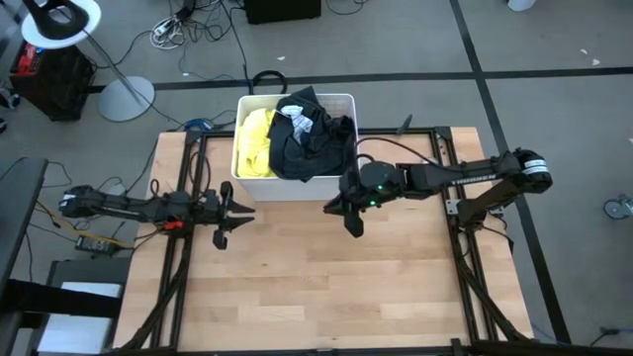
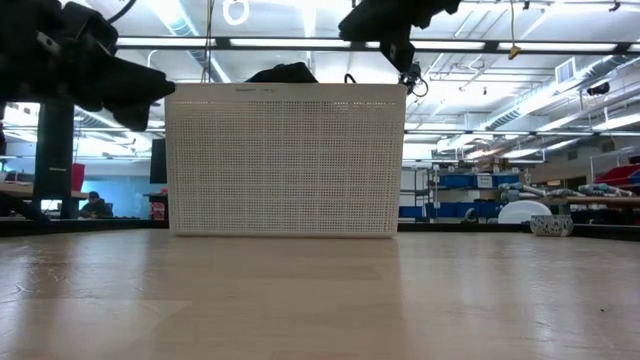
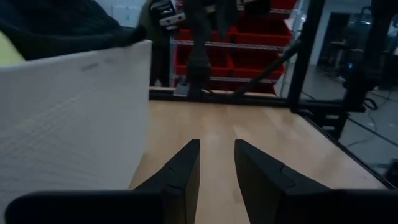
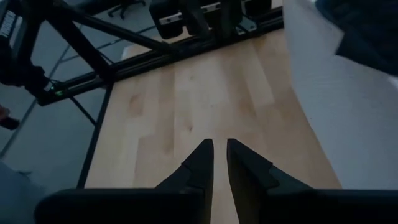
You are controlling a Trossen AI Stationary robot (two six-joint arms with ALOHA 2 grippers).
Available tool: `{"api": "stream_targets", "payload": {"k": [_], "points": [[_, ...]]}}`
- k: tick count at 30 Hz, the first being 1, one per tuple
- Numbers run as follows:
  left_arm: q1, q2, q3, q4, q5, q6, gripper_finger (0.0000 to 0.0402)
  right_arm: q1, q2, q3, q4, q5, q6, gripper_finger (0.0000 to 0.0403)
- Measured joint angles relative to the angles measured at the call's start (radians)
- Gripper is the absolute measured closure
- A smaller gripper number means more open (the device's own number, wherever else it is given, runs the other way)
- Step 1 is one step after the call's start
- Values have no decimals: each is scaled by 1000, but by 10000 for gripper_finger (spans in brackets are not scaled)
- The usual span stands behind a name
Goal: Sort clothes
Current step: Return to Home Position
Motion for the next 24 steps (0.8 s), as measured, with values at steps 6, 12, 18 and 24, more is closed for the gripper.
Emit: {"api": "stream_targets", "payload": {"k": [6, 12, 18, 24], "points": [[70, -11, 0, 10, 34, -1, 295, -33, 0, 0, -13, 2, -2, 355], [130, -74, 0, 5, 102, -4, 295, -37, -2, 0, -62, 2, -2, 355], [142, -208, 0, -118, 106, -27, 295, -37, -2, 0, -65, 2, -1, 355], [141, -284, 41, -283, 117, -32, 295, -36, -36, -11, -64, 1, -1, 355]]}}
